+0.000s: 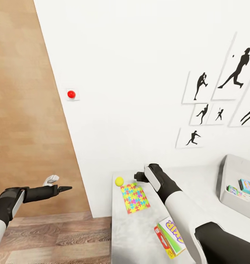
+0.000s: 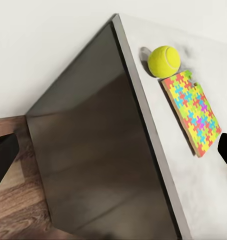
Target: Put all the toys in the child's room - the three board games (two on the bed and one on the table), the two jigsaw puzzles on the table, and the tennis ball on the table - inside the toy box on the table in the child's room.
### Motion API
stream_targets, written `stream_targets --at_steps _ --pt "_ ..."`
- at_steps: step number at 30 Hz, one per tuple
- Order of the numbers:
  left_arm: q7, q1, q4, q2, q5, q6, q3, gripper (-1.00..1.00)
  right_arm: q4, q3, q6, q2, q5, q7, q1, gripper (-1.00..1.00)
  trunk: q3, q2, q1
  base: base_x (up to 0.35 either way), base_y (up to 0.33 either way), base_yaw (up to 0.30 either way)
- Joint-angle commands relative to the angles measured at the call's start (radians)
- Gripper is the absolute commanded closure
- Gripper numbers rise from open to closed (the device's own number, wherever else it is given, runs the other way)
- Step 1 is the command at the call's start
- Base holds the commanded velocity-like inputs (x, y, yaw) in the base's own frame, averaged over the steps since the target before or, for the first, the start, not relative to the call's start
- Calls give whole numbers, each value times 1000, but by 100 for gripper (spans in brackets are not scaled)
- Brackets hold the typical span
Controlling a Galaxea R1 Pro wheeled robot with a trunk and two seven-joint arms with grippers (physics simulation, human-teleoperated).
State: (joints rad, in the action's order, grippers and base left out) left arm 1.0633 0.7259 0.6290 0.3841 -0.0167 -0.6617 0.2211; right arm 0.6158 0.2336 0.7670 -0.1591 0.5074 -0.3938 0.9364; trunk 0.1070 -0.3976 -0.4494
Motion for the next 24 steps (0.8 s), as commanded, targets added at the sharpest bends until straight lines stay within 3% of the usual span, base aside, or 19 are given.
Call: stream_targets --at_steps 1,24 --pt "4 1 0 0 -2 -9 3 -100 1 4 2 3 9 -9 1 -100 4 -2 -1 0 0 0" --pt "4 1 0 -1 -3 -6 2 -100 4 4 0 5 -1 -3 22 -100 42 -2 -1 0 0 0"
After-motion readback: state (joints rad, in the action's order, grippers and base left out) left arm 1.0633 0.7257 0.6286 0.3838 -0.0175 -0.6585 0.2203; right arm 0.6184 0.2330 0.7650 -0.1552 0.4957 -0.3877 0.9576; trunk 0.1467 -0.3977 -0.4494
